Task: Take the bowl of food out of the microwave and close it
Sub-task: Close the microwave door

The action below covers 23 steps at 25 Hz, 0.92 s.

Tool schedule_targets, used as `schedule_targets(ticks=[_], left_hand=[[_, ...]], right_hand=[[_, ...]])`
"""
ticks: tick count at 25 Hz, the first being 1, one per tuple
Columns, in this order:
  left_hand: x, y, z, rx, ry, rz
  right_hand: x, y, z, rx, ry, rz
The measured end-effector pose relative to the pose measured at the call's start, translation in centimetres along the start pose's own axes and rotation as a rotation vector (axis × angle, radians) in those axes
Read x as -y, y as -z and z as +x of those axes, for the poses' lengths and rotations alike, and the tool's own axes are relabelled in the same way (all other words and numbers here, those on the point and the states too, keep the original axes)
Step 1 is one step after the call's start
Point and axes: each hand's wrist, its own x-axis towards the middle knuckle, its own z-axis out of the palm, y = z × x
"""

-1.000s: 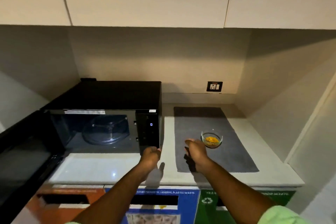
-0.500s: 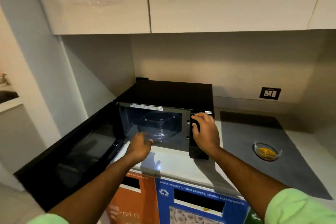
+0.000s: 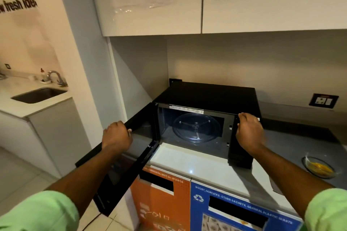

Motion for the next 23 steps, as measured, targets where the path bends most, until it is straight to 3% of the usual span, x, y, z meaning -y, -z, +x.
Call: schedule_targets(ticks=[6, 15, 18, 23], left_hand=[[0.9, 1.4, 2.1, 0.271, 0.176, -0.220], [-2.7, 2.1, 0.8, 0.947, 0.320, -0.916], [-7.0, 1.0, -0.2, 1.008, 0.365, -1.151], [-14.9, -0.5, -1.1, 0.941, 0.392, -1.276]], right_hand=[[0.9, -0.7, -0.3, -0.043, -0.048, 0.051], [1.7, -1.1, -0.7, -0.069, -0.074, 0.067], [1.7, -1.2, -0.7, -0.066, -0.082, 0.064], [2.0, -0.6, -1.1, -0.023, -0.048, 0.028]])
